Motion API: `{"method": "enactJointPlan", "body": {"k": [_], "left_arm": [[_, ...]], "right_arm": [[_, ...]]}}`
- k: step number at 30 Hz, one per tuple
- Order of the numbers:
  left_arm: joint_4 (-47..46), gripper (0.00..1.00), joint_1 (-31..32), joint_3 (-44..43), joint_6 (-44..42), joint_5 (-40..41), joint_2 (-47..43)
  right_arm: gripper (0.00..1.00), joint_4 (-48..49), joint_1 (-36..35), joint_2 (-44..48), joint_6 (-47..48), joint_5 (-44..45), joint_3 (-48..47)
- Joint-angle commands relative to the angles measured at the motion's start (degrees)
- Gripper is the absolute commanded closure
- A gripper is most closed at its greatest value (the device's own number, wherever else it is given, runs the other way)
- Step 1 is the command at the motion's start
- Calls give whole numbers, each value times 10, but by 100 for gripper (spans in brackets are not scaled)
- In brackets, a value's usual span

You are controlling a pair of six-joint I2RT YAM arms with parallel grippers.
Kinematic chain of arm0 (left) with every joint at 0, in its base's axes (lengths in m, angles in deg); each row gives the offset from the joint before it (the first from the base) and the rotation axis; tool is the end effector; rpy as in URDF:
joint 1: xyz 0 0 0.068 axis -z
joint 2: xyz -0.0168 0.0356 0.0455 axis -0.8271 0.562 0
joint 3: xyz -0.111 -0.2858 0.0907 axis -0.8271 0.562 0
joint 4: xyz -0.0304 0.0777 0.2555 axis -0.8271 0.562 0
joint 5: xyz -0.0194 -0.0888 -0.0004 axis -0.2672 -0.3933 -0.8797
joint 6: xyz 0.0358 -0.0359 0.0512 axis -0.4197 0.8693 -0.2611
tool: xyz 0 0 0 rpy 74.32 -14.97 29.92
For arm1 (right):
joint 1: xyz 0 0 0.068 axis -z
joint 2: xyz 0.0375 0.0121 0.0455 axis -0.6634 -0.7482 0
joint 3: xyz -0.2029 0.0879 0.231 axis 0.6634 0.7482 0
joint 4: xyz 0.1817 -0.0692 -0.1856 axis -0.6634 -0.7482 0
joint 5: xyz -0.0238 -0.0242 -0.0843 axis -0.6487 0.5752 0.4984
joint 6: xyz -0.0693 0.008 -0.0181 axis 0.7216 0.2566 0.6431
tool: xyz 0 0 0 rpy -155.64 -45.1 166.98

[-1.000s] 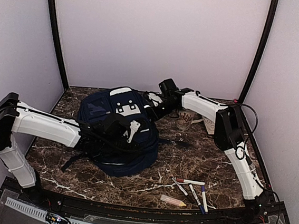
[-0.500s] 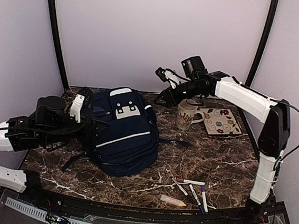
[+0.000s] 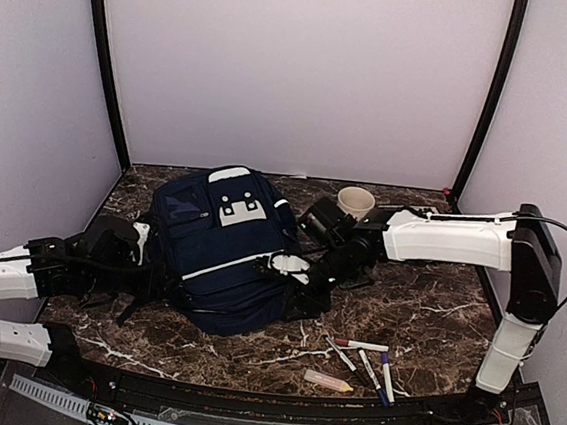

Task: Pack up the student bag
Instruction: Adjust the student bag at the center of the board.

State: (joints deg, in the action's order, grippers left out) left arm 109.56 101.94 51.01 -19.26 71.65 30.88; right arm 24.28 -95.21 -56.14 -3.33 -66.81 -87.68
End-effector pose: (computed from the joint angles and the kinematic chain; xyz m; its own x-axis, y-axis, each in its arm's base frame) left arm 0.1295 -0.1124 0.2497 -0.6681 -0.0210 -0.7438 0.2518 0.9343 -0.2525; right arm 0.2188 0.3392 0.2384 -0.1501 -0.8206 -0.5514 -0.9835 0.0670 0.1681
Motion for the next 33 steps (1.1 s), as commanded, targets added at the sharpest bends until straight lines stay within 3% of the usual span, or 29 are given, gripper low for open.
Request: {"method": "enactJointPlan", "body": {"k": [1,5,12,19,29,33], "left_arm": [[17,33,-7,17,30,-9,18],[32,38,-12,16,33,-9,11],[50,42,-22,17,47,-18,3],[-20,40,-24,33,-7,-80,40],[-227,58,-41,59,-83,-173,126],[-257,60,-71,47,-84,-196,176]], "right_arm": [[54,22,-15,-36,-13,21,-20],[55,20,-6,-101,-65,121,-80],[56,-5,109,-217,-115,111,-228],[56,-56,171,-286,-133,79,-367],[54,-7,165,-129,-119,-9,-207],[53,13,164,-104,-119,-20,-170]]}}
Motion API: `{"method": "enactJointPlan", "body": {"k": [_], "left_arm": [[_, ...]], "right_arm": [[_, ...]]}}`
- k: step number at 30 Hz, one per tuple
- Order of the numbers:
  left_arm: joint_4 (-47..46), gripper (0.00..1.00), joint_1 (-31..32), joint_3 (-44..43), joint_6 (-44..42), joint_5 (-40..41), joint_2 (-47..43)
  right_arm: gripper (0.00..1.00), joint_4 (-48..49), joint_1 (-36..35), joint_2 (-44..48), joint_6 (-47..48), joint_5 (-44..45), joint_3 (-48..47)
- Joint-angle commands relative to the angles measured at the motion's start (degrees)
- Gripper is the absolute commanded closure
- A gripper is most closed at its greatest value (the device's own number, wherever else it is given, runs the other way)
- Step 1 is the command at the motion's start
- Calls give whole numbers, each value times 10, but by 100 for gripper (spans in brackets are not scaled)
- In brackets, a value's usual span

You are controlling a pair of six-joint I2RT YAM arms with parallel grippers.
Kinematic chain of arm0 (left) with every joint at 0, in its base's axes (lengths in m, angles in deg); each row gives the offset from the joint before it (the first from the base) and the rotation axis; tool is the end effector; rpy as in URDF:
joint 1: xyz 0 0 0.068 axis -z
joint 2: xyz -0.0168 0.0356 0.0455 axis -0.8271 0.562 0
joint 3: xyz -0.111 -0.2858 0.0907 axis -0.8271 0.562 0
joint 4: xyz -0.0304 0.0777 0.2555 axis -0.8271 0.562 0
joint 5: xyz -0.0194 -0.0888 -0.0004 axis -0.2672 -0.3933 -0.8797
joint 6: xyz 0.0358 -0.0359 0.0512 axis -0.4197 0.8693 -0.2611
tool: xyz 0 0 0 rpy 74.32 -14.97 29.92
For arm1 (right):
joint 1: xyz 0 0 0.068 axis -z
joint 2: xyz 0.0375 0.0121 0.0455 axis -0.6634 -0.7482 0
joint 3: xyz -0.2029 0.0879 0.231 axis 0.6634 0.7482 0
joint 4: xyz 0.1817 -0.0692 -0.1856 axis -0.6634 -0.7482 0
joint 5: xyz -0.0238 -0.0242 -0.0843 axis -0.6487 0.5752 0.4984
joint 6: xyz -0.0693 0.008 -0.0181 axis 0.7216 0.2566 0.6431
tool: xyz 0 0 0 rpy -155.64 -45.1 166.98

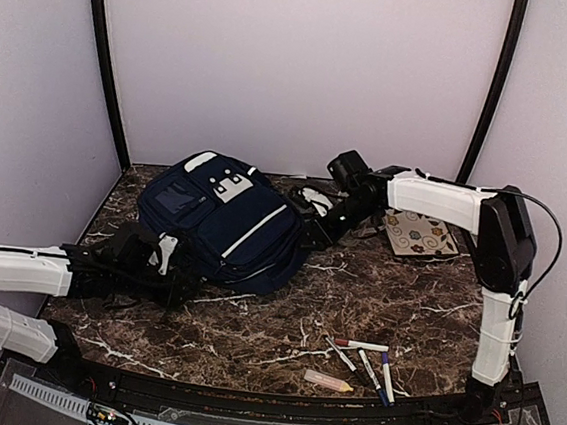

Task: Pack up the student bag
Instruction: Adjust the student bag at the center of the board, then grab the largest pocket of the student bag.

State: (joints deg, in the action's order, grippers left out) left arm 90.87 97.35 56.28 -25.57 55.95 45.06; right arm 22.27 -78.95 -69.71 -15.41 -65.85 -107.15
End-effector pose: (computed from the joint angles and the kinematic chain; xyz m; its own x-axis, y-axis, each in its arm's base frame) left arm 0.1611 -0.1437 0.2056 -0.7219 0.0836 -0.6869 0.4069 0.8542 -0.3237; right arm 0.3708 0.3135 0.2424 -0.5310 -0.6383 -0.5574 -0.8392 0.4871 0.2417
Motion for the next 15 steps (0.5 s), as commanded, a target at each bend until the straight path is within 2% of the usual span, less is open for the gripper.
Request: {"method": "enactJointPlan", "body": {"k": [1,7,12,15], "left_arm": [[-71,60,-33,-11,-24,-48,48],[-64,60,-82,-40,-25,-116,120],[-55,50,-90,-45,-26,-119,149],[-66,49,-97,-46,-28,-133,162]], "right_arm": [[53,32,1,32,3,-29,26],[53,28,1,26,8,-28,21],[53,27,1,25,9,-30,21],[53,27,1,25,10,-27,22]]}}
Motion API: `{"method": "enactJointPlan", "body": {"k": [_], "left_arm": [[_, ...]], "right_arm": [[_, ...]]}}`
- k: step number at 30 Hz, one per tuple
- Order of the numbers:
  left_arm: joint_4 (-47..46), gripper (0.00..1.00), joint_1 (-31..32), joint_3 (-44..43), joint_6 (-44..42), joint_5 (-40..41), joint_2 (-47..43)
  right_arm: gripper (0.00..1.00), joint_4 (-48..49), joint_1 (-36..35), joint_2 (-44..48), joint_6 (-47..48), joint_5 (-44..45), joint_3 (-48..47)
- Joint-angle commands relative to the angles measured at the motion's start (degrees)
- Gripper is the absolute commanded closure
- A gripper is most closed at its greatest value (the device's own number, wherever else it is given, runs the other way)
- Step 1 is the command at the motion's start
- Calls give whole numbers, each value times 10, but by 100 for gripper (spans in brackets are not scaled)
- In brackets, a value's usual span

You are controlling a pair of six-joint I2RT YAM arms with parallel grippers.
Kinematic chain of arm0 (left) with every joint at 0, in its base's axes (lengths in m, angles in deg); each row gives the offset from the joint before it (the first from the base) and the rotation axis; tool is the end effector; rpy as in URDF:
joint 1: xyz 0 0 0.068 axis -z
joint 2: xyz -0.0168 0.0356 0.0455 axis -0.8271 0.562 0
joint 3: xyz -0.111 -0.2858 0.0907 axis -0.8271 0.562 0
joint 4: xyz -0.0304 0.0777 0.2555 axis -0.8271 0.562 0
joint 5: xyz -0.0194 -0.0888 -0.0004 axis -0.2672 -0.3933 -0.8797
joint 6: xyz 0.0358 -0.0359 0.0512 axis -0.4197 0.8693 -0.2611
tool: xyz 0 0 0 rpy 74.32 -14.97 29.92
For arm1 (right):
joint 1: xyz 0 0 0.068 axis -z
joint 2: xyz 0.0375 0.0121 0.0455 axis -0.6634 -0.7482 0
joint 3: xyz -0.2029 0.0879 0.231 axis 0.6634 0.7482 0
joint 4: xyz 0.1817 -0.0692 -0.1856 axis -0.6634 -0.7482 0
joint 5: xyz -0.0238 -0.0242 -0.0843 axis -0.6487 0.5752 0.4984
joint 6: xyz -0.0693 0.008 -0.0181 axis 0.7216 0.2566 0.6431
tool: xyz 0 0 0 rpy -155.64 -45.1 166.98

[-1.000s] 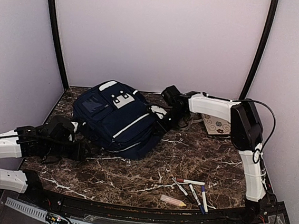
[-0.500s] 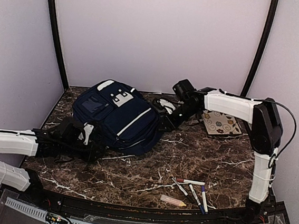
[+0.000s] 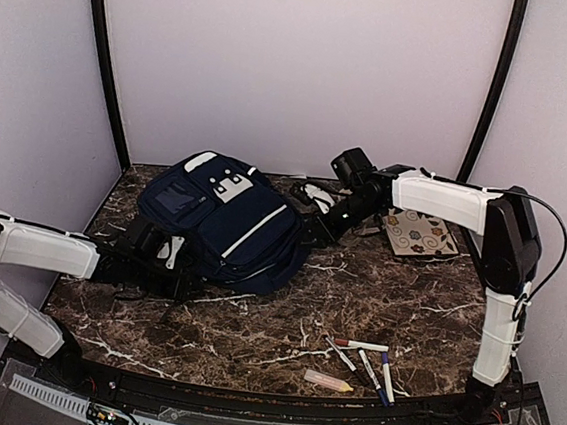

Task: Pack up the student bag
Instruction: Grab the largest pocket of the student bag.

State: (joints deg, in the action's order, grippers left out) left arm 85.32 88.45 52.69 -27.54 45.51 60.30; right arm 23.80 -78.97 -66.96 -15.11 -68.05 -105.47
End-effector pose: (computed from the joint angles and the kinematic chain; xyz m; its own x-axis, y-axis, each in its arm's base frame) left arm 0.2114 -0.1490 0.1783 -0.8123 0.0721 -0.5787 0.3560 0.8473 -0.3941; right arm 0.3628 0.3102 0.2576 -0.5045 -0.6201 -0.6008 -0.8554 0.4534 0.2503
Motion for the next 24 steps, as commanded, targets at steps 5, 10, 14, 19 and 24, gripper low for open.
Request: {"method": "enactJointPlan", "body": {"k": [5,10,14,19,24], "left_arm": [[3,56,-12,-30,-3,-28,8],[29,51,-12,-38,-5,-6,-75],[49,50,-10,-65,-14,-132,-44],[46,52,6,-55,-18,-150,-3],[49,50,6,-41,-26,-132,19]], "right_arm": [[53,10,1,-5,7,-5,5],[53,11,1,-3,7,-4,4],[53,10,1,-8,6,-6,-1],[54,9,1,-11,6,-12,1],[55,12,1,-10,6,-11,5]]}}
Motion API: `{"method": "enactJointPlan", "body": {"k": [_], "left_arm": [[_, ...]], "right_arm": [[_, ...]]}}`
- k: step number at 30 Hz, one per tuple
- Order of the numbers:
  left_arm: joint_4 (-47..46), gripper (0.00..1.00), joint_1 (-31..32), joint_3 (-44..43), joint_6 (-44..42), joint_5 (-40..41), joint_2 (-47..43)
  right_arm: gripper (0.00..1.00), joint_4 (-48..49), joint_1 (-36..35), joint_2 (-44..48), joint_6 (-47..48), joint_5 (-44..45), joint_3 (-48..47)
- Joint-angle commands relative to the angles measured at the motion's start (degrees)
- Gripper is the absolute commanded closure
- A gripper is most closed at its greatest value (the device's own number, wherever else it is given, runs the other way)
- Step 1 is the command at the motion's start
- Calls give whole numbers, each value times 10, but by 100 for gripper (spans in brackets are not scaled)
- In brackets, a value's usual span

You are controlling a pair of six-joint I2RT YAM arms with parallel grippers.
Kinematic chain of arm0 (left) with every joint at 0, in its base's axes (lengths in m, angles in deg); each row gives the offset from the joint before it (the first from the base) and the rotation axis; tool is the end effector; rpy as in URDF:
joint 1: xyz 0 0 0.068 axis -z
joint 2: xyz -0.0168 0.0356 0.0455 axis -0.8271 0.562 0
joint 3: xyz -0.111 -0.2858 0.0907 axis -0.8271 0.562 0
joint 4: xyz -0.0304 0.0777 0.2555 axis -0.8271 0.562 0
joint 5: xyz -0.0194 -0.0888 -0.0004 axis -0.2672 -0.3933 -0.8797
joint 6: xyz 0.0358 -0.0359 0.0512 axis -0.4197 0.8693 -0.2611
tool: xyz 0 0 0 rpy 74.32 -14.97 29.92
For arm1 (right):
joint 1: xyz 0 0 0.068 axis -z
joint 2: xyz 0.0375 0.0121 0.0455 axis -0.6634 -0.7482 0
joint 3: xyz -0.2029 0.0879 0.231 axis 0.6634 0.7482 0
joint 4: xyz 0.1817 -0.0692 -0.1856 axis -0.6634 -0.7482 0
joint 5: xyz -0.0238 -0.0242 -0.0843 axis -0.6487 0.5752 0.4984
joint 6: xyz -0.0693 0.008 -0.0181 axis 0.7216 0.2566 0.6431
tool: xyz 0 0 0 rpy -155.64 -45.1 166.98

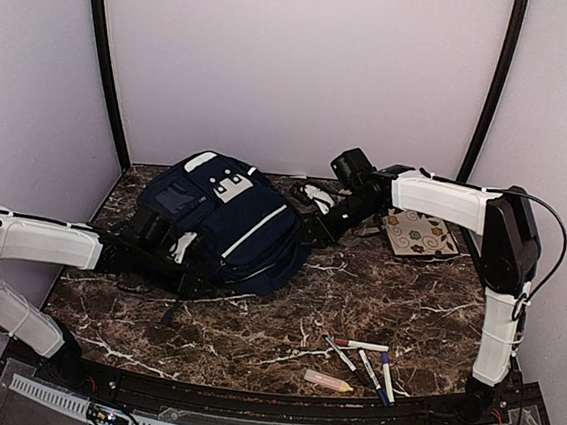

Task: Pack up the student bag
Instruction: Grab the largest pocket of the student bag.

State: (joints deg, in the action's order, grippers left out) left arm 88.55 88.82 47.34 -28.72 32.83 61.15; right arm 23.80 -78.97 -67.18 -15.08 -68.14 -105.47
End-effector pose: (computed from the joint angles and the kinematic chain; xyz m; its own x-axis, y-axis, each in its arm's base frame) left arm 0.2157 -0.1688 0.2016 -0.8252 0.1374 -0.5478 0.4669 0.7117 -0.5248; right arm 0.3631 0.3106 0.2559 -0.5058 -0.6215 -0.5982 -0.8551 0.4527 0.2527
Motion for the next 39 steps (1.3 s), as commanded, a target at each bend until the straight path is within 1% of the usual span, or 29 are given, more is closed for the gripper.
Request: {"method": "enactJointPlan", "body": {"k": [1,7,10,14,17,23,27,31,39], "left_arm": [[22,49,2,12,-15,3,16],[47,45,2,-4,-9,72,49],[49,41,2,-13,-16,92,64],[39,40,2,-16,-29,132,64],[18,40,1,-19,-54,149,68],[-12,40,-3,-40,-90,147,106],[-52,40,-3,-33,-112,103,111],[-72,46,-2,-29,-122,72,117],[-90,61,-2,0,-99,75,108]], "right_arm": [[55,11,1,-8,6,-11,4],[55,10,1,-12,4,-17,2],[55,10,1,-13,4,-15,4],[55,10,1,-13,7,-21,5],[55,12,1,-14,7,-25,6],[55,10,1,-18,9,-25,4],[55,10,1,-19,10,-26,4],[55,9,1,-22,10,-25,3],[55,10,0,-24,10,-27,3]]}}
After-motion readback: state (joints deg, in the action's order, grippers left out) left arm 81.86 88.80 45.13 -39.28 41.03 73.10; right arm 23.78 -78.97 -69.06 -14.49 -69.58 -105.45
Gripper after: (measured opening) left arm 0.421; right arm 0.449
